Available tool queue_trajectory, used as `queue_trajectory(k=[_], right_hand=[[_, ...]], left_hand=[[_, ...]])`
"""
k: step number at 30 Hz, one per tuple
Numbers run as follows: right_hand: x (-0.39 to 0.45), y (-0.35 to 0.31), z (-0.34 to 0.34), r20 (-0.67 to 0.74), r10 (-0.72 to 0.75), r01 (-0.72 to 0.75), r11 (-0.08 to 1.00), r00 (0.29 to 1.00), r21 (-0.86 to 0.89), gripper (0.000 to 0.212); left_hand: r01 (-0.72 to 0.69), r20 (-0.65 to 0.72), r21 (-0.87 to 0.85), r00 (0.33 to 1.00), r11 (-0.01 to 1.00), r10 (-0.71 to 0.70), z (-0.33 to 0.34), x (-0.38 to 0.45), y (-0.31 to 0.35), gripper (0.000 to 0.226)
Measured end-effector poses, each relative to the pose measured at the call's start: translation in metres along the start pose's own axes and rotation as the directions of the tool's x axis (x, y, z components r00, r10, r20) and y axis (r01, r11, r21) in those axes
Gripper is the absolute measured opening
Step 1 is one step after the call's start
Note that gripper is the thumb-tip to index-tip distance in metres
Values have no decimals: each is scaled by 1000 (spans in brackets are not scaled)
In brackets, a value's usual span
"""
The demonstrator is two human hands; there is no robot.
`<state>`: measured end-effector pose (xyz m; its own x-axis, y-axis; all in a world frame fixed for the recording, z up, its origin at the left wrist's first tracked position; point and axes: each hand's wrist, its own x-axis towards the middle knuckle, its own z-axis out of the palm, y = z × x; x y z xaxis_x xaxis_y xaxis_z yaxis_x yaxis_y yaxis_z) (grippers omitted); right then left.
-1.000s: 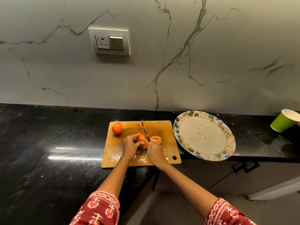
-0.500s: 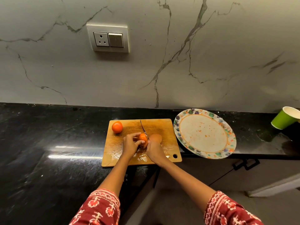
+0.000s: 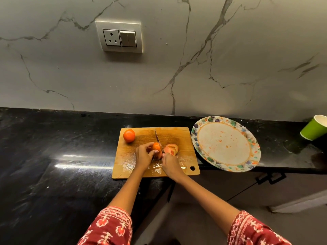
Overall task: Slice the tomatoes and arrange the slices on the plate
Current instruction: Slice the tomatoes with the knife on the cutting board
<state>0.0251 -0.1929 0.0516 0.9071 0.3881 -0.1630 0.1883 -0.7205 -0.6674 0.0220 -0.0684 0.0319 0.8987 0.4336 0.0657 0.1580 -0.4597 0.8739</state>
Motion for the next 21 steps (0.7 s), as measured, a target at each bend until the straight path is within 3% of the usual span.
queue_trajectory(k=[6,21], right_hand=[[7,-11,7,16,-8,7,999,1000,50,33],[7,-5,3,30,46,-45,999,998,-23,25]], left_hand=[[24,-2,-51,1000,998,-24,-9,-1,-3,39],[61,-18,-65,998,996,-62,1,-3,-1,40]])
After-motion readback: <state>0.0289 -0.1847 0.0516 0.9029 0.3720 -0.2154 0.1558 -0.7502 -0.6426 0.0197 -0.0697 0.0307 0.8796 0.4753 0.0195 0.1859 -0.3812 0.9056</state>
